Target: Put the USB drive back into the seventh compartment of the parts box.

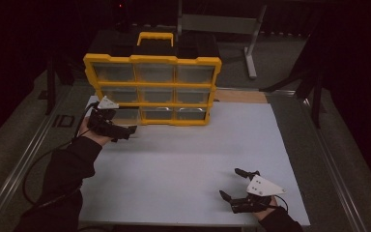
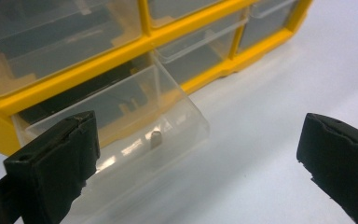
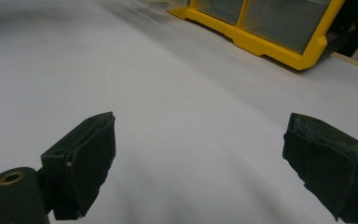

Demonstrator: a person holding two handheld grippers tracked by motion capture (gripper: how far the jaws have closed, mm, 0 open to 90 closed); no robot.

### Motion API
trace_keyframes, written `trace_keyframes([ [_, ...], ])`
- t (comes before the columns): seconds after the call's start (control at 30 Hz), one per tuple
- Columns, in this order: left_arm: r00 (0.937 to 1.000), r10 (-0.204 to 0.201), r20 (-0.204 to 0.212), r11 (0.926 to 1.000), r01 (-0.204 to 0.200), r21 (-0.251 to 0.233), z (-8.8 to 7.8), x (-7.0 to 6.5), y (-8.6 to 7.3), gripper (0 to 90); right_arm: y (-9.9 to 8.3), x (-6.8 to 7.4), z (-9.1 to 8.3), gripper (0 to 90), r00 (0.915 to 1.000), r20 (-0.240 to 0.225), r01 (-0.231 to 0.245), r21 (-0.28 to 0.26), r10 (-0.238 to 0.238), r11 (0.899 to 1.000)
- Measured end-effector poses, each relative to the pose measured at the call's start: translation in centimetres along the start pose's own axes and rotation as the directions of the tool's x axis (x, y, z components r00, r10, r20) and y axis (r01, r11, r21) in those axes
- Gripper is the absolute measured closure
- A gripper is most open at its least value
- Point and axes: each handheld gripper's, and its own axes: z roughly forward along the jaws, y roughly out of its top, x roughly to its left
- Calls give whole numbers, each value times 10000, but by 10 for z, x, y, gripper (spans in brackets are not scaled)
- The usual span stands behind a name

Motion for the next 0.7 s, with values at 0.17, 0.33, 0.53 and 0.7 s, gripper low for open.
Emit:
trace_keyframes([
  [0.17, 10000, 17, -35, 9999, -17, -156, -2, -2, -12, 3, 0, 0, 0, 96, 10000, 5, -1, 8, 1, 10000],
  [0.33, 9999, 102, -71, 9997, -103, -214, -6, -7, -24, 3, 0, 0, 0, 96, 10000, 20, 17, -6, -17, 10000],
  [0.53, 9998, 24, 186, 9996, -18, -288, -9, -11, -41, 3, 0, 0, 0, 97, 10000, 16, 16, 25, -17, 10000],
  [0.7, 9992, 17, 405, 9994, -3, -338, -9, -17, -57, 3, 0, 0, 0, 97, 10000, 25, 14, 57, -14, 10000],
])
